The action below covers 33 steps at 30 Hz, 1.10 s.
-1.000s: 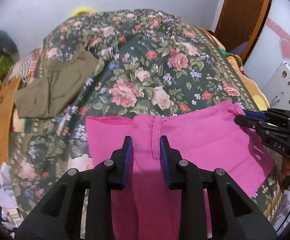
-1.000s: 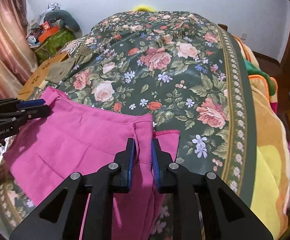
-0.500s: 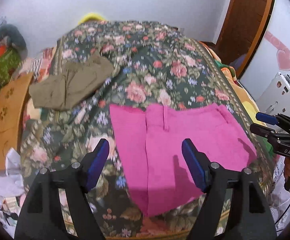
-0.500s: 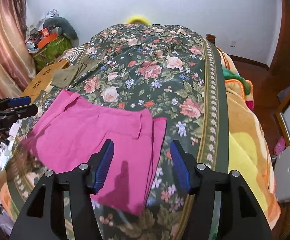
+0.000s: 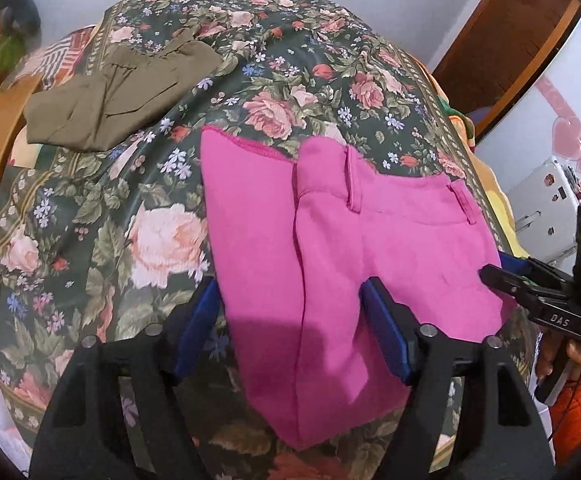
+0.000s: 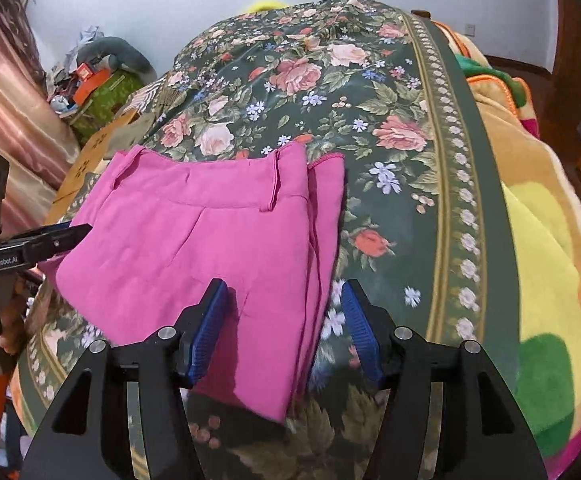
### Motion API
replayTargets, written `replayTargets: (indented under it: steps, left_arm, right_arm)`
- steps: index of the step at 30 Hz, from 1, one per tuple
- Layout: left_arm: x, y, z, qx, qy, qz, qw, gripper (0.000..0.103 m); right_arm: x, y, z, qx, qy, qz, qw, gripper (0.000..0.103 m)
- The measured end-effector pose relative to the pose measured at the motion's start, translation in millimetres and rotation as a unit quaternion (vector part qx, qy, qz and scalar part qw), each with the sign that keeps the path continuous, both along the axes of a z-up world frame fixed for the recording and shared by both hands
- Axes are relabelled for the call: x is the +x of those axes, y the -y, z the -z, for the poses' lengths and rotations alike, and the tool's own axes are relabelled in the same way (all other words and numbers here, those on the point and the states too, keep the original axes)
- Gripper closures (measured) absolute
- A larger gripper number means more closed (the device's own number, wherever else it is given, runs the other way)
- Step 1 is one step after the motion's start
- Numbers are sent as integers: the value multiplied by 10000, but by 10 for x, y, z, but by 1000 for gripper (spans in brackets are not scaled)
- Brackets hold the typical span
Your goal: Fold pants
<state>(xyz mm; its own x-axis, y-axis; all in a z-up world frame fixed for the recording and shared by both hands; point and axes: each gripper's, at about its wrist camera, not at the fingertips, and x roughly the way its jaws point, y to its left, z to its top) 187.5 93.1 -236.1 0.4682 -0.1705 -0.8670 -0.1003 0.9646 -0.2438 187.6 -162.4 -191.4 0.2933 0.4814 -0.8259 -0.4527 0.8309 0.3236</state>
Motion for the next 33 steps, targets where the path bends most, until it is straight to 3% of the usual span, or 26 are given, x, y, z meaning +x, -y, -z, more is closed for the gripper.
replayTargets:
  steps: [5, 11, 14, 22, 33]
  left_arm:
    - [118, 72, -9, -89, 96, 135, 9998, 67]
    - [159, 168, -46, 108, 209, 165, 9996, 85]
    - [134, 192, -110, 249, 307, 230, 9990, 89]
    - [60, 96, -371, 414, 605, 191, 9971, 91]
    - [54, -545, -854, 605, 1210, -209, 9906, 91]
  right_arm:
    - [81, -89, 48, 60, 54, 50, 10000, 67]
    - [131, -64, 20, 129, 117, 116, 9998, 88]
    - [95, -76, -79, 58, 349, 88, 9993, 94]
    - [70, -261, -448, 67, 826, -86, 9965, 95]
    - [277, -939, -894, 277, 1364, -464, 9892, 95]
